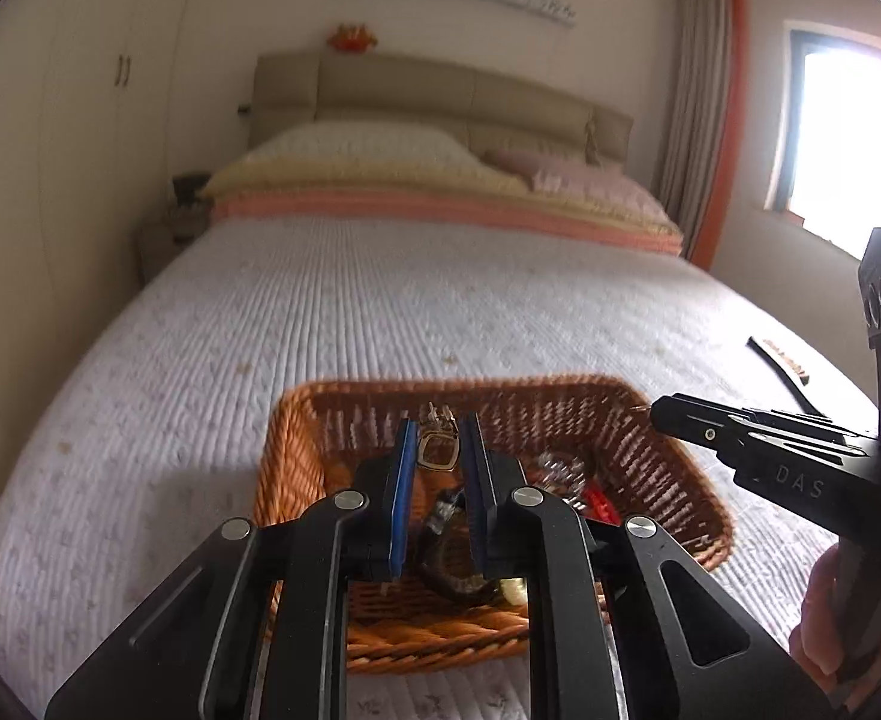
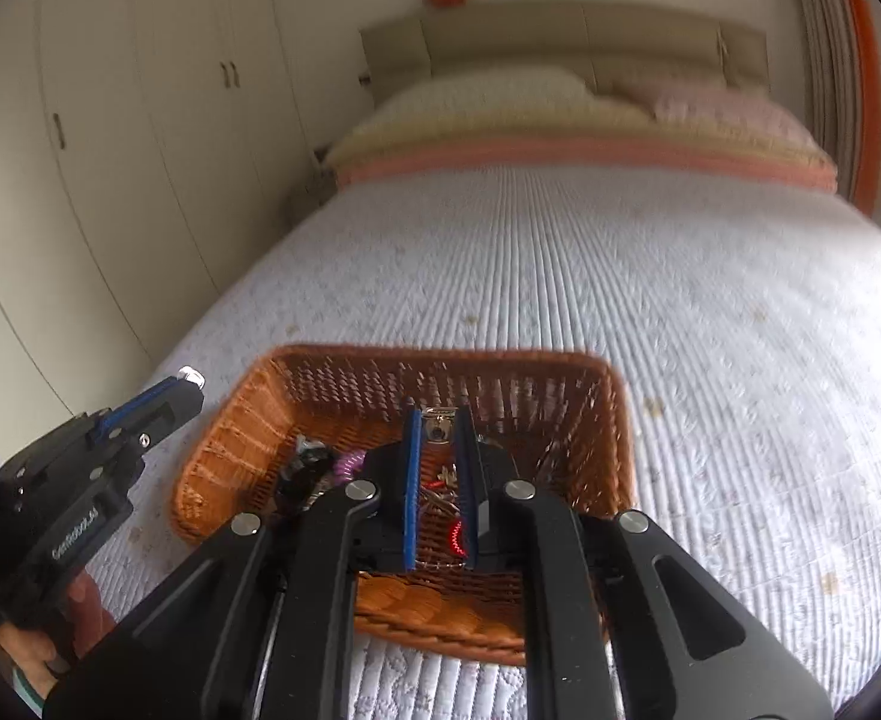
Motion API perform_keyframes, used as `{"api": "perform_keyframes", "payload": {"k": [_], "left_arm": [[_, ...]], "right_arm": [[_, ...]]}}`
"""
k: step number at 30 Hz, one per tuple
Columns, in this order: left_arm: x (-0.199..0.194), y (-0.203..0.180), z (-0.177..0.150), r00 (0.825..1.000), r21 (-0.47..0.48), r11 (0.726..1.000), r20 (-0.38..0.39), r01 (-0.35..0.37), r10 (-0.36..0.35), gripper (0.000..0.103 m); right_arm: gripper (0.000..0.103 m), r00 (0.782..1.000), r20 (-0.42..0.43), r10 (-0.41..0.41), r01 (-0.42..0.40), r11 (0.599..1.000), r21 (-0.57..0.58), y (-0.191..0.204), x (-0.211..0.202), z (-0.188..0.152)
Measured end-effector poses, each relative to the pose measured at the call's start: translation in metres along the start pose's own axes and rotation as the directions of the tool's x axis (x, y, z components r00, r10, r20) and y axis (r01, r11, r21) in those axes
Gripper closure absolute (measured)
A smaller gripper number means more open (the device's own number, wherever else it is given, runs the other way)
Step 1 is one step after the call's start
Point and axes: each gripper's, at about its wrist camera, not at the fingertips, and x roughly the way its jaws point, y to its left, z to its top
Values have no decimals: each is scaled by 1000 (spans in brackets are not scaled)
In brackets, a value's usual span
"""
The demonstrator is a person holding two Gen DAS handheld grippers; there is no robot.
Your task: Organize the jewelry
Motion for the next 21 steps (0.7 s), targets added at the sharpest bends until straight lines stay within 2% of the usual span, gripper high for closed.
{"api": "perform_keyframes", "payload": {"k": [1, 4, 11, 12, 13, 14, 15, 16, 17, 20, 21], "left_arm": [[7, 2, -3, 1000, -9, 1000, -27, 3, -3, 90], [20, 3, -14, 996, -6, 999, -77, -44, 44, 90], [28, 12, -20, 992, -14, 1000, -121, -22, 20, 89], [30, 12, -19, 992, -18, 1000, -125, -20, 18, 86], [30, 14, -20, 991, -26, 1000, -130, -17, 14, 78], [30, 14, -19, 992, -33, 999, -127, -17, 12, 74], [27, 15, -19, 993, -41, 999, -121, -13, 8, 66], [24, 17, -19, 993, -49, 999, -117, -7, 1, 59], [22, 17, -20, 994, -55, 998, -111, -2, -4, 59], [6, 20, -18, 996, -77, 996, -73, 36, -42, 56], [0, 20, -18, 997, -81, 996, -58, 45, -49, 50]], "right_arm": [[94, 999, -33, 7, -6, 1000, 15, -4, 11, -1], [94, 993, -117, 6, -2, 999, 32, -6, 34, -4], [93, 986, -169, -10, 23, 997, 73, -17, 53, -12], [92, 985, -173, -11, 25, 997, 76, -16, 54, -13], [90, 984, -179, -8, 24, 996, 83, -18, 55, -14], [83, 983, -181, -4, 20, 996, 92, -18, 55, -14], [74, 984, -178, 1, 17, 995, 100, -19, 55, -13], [70, 985, -171, 3, 16, 994, 106, -21, 55, -13], [66, 986, -166, 7, 11, 994, 106, -21, 53, -13], [66, 988, -150, 19, -3, 994, 107, -21, 43, -12], [66, 990, -139, 34, -18, 993, 116, -21, 38, -12]]}}
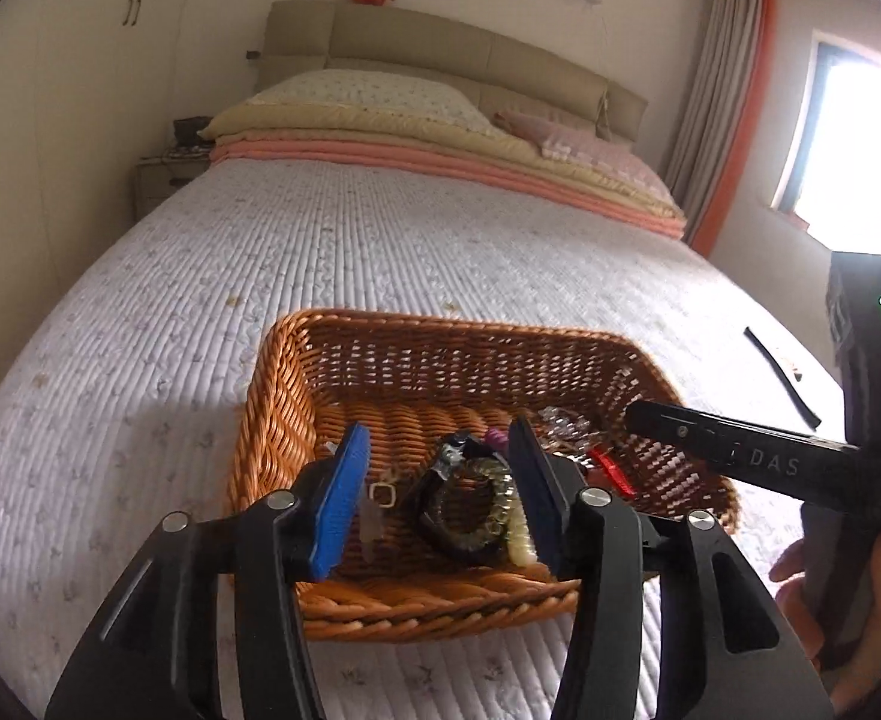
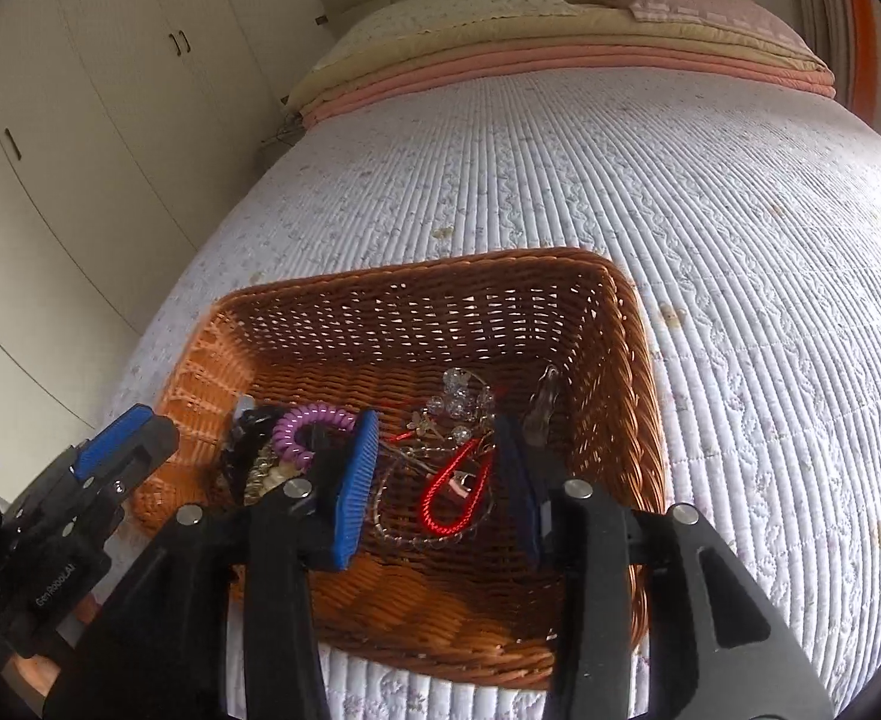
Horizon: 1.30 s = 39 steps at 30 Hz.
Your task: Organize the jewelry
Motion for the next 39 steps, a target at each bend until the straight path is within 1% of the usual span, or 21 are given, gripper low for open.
{"api": "perform_keyframes", "payload": {"k": [1, 3, 5, 6, 8, 10, 11, 12, 14, 16, 19, 21, 23, 24, 27, 30, 33, 35, 36, 39], "left_arm": [[-8, -1, 0, 1000, 0, 1000, 19, 4, -4, 43], [-31, -5, -3, 996, 17, 1000, 84, 1, -3, 36], [-50, -10, -8, 991, 42, 999, 132, -21, 15, 31], [-61, -14, -11, 987, 56, 998, 158, -39, 29, 25], [-82, -21, -22, 973, 80, 993, 222, -88, 68, 20], [-100, -27, -33, 957, 102, 985, 268, -141, 109, 16], [-105, -29, -37, 953, 109, 981, 279, -158, 122, 15], [-112, -30, -43, 946, 113, 978, 292, -177, 138, 14], [-121, -28, -54, 931, 99, 971, 318, -219, 178, 13], [-128, -23, -65, 914, 74, 963, 341, -261, 221, 13], [-134, -13, -83, 881, 25, 951, 384, -309, 276, 13], [-134, -9, -89, 872, 17, 947, 395, -322, 289, 13], [-131, -9, -94, 872, 26, 944, 393, -328, 292, 13], [-129, -9, -97, 872, 30, 944, 393, -329, 291, 13], [-129, -13, -102, 867, 34, 940, 399, -339, 298, 13], [-131, -15, -106, 863, 36, 938, 406, -345, 302, 13], [-134, -14, -115, 852, 20, 930, 409, -368, 328, 13], [-135, -15, -118, 839, 18, 920, 417, -391, 349, 13], [-134, -16, -118, 838, 22, 918, 419, -395, 350, 13], [-131, -13, -120, 845, 17, 922, 406, -386, 347, 12]], "right_arm": [[65, 1000, 13, 18, -18, 1000, 5, 1, -7, -1], [63, 999, 46, 22, -22, 1000, -2, 1, -24, -5], [59, 995, 99, 15, -13, 1000, -29, 7, -44, -14], [58, 993, 120, 16, -11, 999, -43, 11, -51, -18], [57, 984, 177, 7, 7, 997, -82, 19, -69, -31], [55, 972, 234, -14, 41, 993, -112, 28, -85, -48], [51, 967, 254, -13, 45, 992, -120, 29, -91, -54], [43, 960, 280, -13, 50, 991, -124, 30, -98, -62], [35, 938, 346, -29, 75, 990, -122, 33, -110, -80], [33, 912, 408, -34, 93, 988, -124, 35, -120, -99], [29, 875, 480, -61, 130, 985, -111, 38, -126, -122], [25, 838, 538, -92, 171, 980, -98, 40, -129, -139], [23, 809, 579, -105, 204, 973, -108, 43, -130, -150], [19, 793, 597, -118, 230, 967, -114, 44, -130, -155], [18, 766, 631, -125, 270, 953, -140, 49, -132, -169], [17, 751, 649, -121, 288, 945, -157, 54, -133, -177], [13, 747, 656, -113, 279, 948, -155, 53, -133, -182], [12, 757, 644, -111, 273, 949, -157, 51, -131, -182], [12, 762, 639, -109, 267, 951, -155, 50, -130, -182], [12, 770, 628, -113, 250, 959, -135, 44, -129, -181]]}}
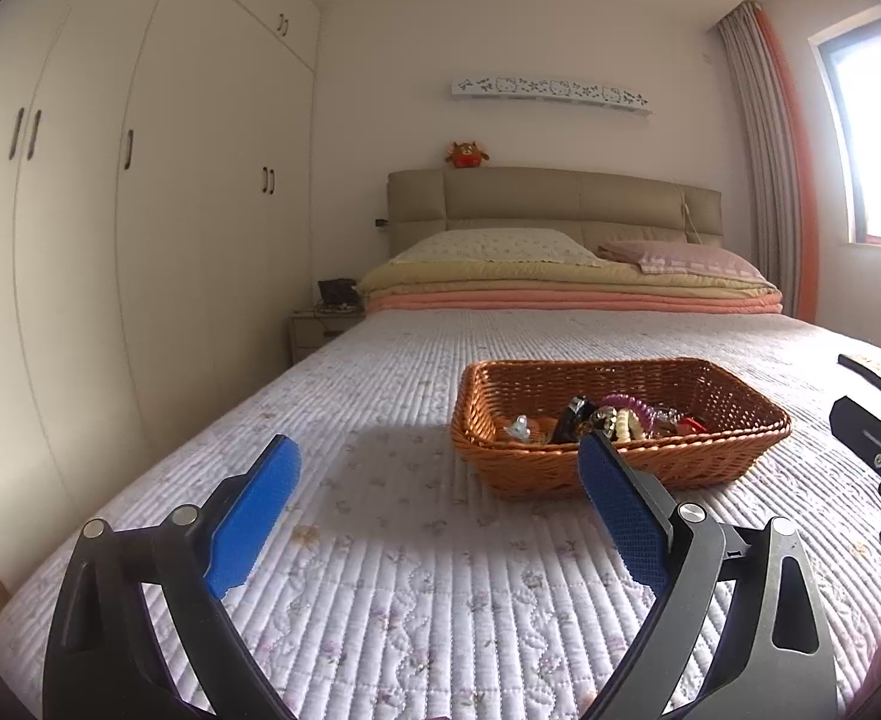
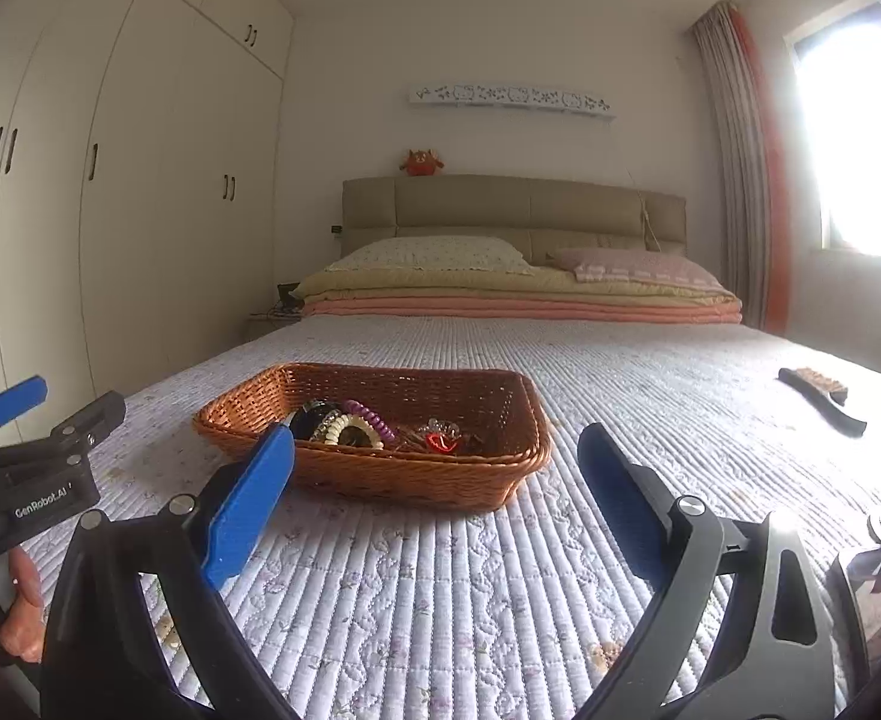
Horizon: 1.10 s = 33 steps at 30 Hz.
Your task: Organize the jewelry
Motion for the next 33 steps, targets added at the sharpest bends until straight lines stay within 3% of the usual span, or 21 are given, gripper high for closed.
{"api": "perform_keyframes", "payload": {"k": [15, 33], "left_arm": [[-2, 1, -1, 1000, 5, 1000, 9, -15, 15, 9], [-2, 2, 0, 1000, 0, 1000, 6, -13, 13, 8]], "right_arm": [[8, 1000, 7, -15, 15, 998, -53, 11, -3, -5], [8, 1000, 2, -15, 15, 999, -35, 6, -1, -4]]}}
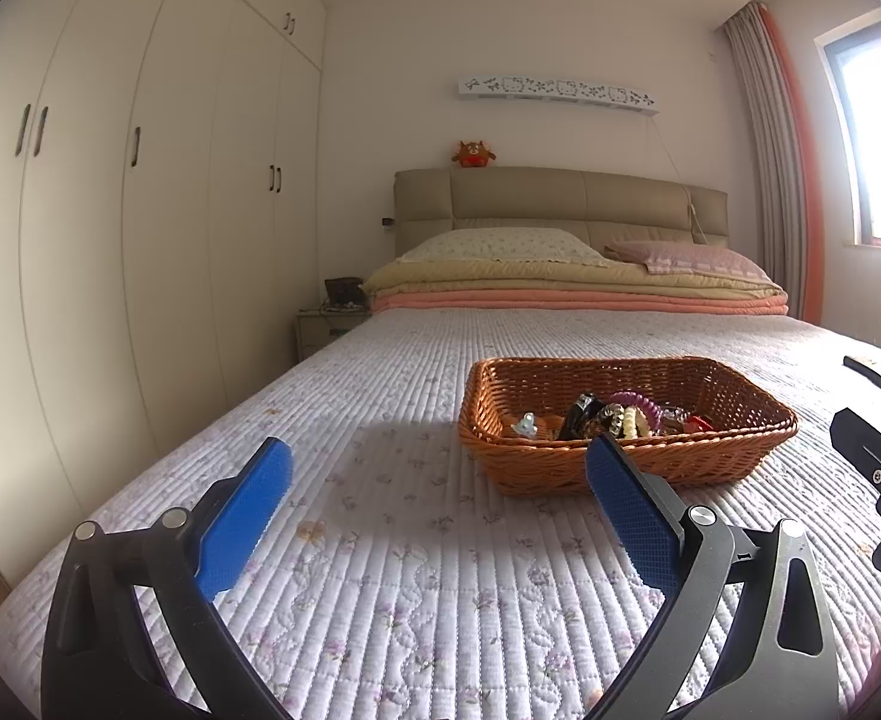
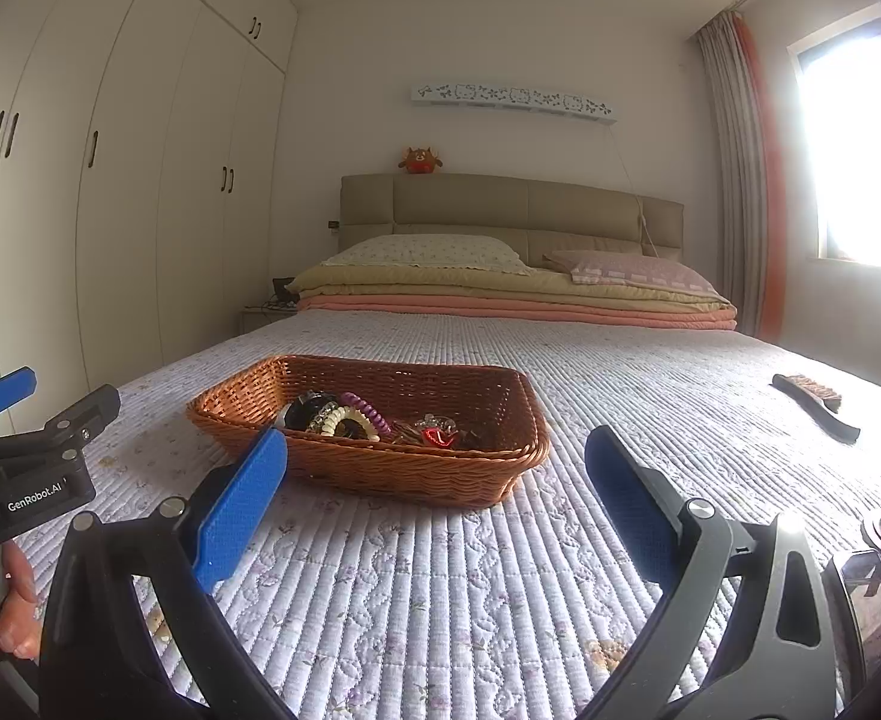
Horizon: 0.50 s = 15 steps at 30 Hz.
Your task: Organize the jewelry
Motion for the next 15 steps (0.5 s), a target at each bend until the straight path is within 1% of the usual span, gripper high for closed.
{"api": "perform_keyframes", "payload": {"k": [15], "left_arm": [[2, -1, 0, 1000, -2, 1000, -10, 5, -5, 7]], "right_arm": [[8, 1000, -4, -4, 4, 1000, 5, 0, 0, -1]]}}
